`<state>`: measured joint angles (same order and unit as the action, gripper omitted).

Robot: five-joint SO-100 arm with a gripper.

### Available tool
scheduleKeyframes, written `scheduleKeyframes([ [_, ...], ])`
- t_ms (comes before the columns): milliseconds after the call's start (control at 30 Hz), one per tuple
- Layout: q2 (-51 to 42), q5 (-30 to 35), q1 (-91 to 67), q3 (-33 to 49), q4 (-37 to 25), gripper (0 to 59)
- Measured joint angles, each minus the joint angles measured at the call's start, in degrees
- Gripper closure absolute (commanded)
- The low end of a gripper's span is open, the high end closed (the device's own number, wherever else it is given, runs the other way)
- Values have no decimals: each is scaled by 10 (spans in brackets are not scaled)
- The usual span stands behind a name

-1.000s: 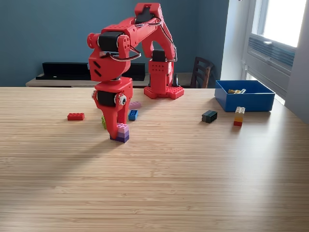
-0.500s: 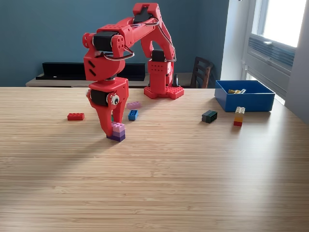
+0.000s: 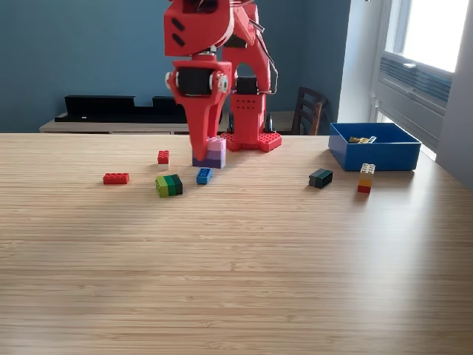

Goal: Grasp a lego block and put it in the bin.

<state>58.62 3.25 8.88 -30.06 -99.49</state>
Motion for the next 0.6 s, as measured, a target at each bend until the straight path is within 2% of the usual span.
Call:
scheduleKeyframes([
  [267,148,-74,-201,-159,0,586],
  [600,235,-83,-515,-337,0,586],
])
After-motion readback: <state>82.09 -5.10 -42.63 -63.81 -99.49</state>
